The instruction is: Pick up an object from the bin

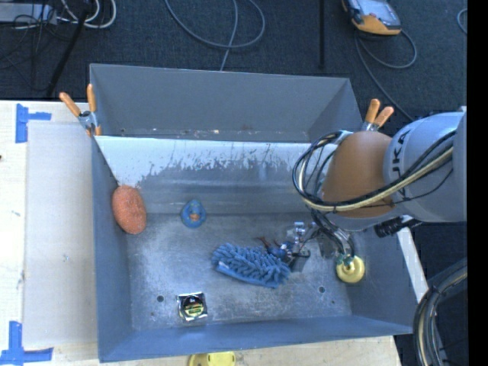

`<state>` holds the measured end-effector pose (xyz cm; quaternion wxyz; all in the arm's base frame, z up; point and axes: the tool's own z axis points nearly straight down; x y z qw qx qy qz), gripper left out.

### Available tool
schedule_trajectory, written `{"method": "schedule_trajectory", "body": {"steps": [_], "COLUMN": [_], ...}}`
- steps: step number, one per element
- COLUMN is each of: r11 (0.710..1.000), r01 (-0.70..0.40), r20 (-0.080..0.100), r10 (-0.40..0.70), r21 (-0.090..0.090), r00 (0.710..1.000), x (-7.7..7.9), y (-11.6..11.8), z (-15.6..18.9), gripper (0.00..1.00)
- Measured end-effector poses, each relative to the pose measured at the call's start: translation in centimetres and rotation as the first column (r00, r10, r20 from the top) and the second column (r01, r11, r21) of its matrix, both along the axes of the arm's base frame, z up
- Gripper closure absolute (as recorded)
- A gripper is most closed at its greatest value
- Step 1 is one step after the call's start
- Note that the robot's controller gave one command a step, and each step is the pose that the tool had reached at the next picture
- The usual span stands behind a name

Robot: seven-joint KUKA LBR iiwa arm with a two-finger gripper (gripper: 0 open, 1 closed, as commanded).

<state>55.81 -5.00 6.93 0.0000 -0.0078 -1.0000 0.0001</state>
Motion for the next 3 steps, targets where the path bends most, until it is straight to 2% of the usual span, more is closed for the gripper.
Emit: {"method": "schedule_trajectory", "body": {"steps": [1,2,3], "r11": [1.000,1.000,1.000], "r01": [-0.006,-0.007,-0.007], "r20": [0.000,0.000,0.001], "r10": [0.006,0.007,0.007], "r21": [0.000,0.000,0.000], "r00": [1.000,1.000,1.000], "x": [0.5,0.5,2.8], "y": [0.6,0.6,0.1], "z": [6.3,6.3,14.4], "gripper": [1.00,1.00,1.00]}}
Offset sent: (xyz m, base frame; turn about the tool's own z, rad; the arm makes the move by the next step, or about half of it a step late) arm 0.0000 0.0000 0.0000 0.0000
